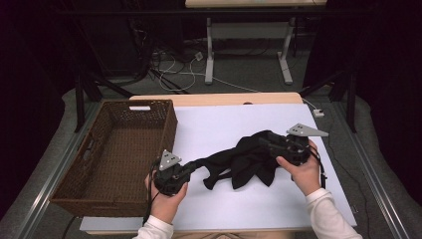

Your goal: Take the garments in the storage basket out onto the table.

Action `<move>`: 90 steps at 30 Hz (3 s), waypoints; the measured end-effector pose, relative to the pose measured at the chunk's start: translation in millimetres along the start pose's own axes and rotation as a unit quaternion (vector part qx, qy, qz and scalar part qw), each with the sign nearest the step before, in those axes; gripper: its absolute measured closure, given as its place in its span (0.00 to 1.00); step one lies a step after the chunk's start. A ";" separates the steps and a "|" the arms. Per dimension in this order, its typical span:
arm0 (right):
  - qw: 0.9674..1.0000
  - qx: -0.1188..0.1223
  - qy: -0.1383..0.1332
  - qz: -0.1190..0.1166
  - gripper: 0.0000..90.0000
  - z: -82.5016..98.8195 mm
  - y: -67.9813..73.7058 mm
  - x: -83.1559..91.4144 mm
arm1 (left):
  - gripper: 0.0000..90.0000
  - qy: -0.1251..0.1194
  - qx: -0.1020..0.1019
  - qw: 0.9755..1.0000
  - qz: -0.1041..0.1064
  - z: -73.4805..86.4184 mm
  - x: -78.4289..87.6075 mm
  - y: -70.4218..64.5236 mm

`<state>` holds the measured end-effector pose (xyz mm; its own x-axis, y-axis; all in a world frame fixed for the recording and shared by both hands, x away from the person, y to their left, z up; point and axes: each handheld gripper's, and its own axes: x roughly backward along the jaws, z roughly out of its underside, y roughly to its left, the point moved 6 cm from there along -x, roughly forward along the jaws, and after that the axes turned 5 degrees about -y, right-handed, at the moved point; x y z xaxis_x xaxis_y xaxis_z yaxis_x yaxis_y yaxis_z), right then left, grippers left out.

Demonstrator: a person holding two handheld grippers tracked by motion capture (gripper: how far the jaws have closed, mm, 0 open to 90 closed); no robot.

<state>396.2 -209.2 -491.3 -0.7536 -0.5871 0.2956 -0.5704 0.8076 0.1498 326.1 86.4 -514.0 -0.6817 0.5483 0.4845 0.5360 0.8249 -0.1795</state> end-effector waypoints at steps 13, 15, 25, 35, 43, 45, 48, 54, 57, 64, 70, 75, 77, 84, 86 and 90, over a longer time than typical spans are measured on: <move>0.992 0.060 0.075 -0.079 0.59 44.5 73.2 -33.4 | 0.96 -0.002 0.010 1.000 -0.011 -2.3 -7.1 5.6; 0.990 0.067 0.084 -0.088 0.61 50.1 81.2 -36.6 | 0.96 -0.004 0.012 1.000 -0.015 -4.9 -11.7 6.2; 0.981 0.093 0.108 -0.131 0.70 68.0 118.4 -50.4 | 0.96 -0.005 0.039 0.998 -0.042 -19.5 -44.6 20.9; 0.974 0.114 0.123 -0.154 0.73 80.0 139.6 -65.7 | 0.96 0.014 0.064 0.997 -0.044 -13.6 -78.5 34.8; 0.969 0.127 0.128 -0.167 0.75 85.7 149.7 -76.8 | 0.96 0.024 0.064 0.997 -0.038 -3.9 -92.1 42.2; 0.968 0.129 0.131 -0.168 0.75 88.0 152.4 -79.4 | 0.96 0.026 0.066 0.997 -0.040 -1.2 -93.3 44.1; 0.965 0.138 0.139 -0.174 0.75 93.2 155.8 -84.2 | 0.96 0.031 0.068 0.996 -0.041 2.6 -94.1 47.3; 0.960 0.148 0.165 -0.169 0.75 105.4 155.2 -94.0 | 0.96 0.032 0.068 0.996 -0.041 4.3 -94.7 48.2; 0.959 0.157 0.177 -0.159 0.75 110.0 152.8 -96.1 | 0.96 0.032 0.066 0.996 -0.043 4.2 -94.8 48.6; 0.957 0.170 0.180 -0.152 0.86 112.0 148.4 -98.0 | 0.96 0.034 0.067 0.996 -0.044 4.6 -95.3 48.8; 0.959 0.137 0.190 -0.158 0.96 107.6 146.9 -93.6 | 0.96 0.032 0.067 0.996 -0.048 3.5 -94.9 50.3; 0.970 0.099 0.145 -0.170 0.96 76.7 138.0 -78.8 | 0.96 0.024 0.070 0.996 -0.053 -0.3 -94.4 51.6; 0.975 0.084 0.125 -0.166 0.96 60.6 128.4 -73.6 | 0.96 0.018 0.072 0.996 -0.055 -3.2 -94.8 51.2; 0.987 0.056 0.085 -0.125 0.96 22.3 85.3 -61.2 | 0.96 0.011 0.058 0.997 -0.058 -12.8 -96.7 43.8; 0.989 0.053 0.079 -0.113 0.96 15.0 73.3 -57.2 | 0.96 0.009 0.054 0.997 -0.060 -15.0 -97.2 42.4; 0.992 0.055 0.074 -0.087 0.96 3.5 49.5 -50.6 | 0.96 0.008 0.049 0.997 -0.065 -20.8 -95.9 41.7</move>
<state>405.0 -139.7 -502.1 -0.5887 -0.6965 0.4103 -0.7264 0.6785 0.1096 424.1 65.4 -550.1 -0.7333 0.4349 0.5225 0.3922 0.8984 -0.1974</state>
